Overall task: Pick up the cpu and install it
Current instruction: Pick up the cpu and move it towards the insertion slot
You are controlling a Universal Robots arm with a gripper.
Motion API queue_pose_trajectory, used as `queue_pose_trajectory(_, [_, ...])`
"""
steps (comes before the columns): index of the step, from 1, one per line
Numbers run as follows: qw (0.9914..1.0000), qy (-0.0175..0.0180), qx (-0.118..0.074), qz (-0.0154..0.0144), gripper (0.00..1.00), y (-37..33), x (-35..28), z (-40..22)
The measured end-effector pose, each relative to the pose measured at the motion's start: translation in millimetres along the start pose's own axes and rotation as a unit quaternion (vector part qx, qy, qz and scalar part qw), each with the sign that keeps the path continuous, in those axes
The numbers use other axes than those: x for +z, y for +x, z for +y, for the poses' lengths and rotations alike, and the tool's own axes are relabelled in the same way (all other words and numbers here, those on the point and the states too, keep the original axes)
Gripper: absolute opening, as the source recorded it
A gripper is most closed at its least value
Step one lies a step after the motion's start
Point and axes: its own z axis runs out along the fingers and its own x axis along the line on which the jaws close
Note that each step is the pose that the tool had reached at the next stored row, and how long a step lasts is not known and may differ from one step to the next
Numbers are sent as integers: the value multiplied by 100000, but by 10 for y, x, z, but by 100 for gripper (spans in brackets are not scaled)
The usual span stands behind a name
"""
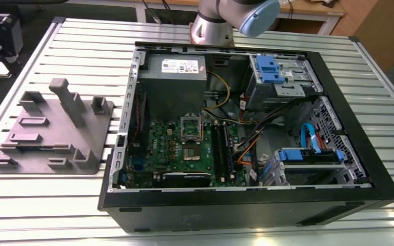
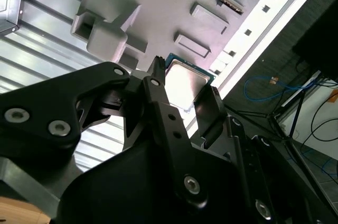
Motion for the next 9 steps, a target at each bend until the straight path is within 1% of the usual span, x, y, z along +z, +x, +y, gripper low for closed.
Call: queue_pose_trajectory(9, [100000, 2, 0, 5, 47, -166, -1, 2])
